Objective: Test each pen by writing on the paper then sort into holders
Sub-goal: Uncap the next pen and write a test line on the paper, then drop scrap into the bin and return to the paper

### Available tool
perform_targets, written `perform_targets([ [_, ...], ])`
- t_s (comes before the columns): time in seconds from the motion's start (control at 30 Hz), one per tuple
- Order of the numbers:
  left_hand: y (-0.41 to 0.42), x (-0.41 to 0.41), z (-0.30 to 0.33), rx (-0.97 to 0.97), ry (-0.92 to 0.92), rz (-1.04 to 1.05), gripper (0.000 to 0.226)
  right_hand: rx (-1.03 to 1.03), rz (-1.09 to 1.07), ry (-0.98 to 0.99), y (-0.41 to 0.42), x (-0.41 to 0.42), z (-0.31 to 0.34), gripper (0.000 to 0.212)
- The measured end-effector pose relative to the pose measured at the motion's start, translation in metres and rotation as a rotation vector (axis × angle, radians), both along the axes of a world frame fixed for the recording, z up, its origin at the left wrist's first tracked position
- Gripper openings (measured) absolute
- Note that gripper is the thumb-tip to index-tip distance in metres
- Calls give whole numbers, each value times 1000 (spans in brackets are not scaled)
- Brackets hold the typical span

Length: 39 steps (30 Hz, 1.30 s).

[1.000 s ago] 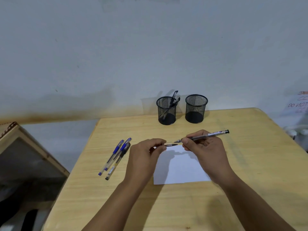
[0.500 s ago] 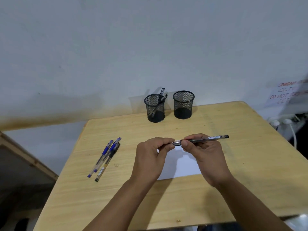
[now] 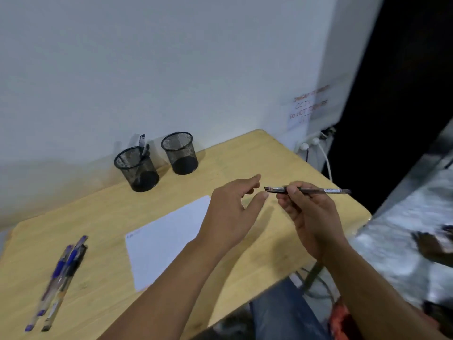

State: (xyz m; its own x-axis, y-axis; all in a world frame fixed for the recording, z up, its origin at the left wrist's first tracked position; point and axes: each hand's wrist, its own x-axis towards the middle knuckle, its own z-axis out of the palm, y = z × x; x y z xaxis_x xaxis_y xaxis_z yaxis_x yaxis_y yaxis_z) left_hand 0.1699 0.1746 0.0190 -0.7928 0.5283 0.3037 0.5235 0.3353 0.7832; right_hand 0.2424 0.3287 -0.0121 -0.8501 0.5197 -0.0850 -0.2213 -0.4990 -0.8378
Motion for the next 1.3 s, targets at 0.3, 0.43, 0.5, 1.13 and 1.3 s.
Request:
perform_targets([
  [0.3, 126, 39, -46, -418, 264, -456, 48, -135, -424, -153, 103, 126, -57, 12],
  [0.43, 162, 45, -72, -532, 347, -620, 51, -112, -566, -353, 120, 176, -108, 5],
  [0.5, 170, 47, -83, -572, 415, -642, 52, -85, -591, -470, 125, 196, -144, 2],
  [1.13, 176, 45, -95, -710, 499, -633, 57, -296, -540, -1122, 124, 258, -308, 23],
  [1.3, 175, 45, -94, -700, 443, -637, 63, 67, -412, -1192, 126, 245, -284, 40],
])
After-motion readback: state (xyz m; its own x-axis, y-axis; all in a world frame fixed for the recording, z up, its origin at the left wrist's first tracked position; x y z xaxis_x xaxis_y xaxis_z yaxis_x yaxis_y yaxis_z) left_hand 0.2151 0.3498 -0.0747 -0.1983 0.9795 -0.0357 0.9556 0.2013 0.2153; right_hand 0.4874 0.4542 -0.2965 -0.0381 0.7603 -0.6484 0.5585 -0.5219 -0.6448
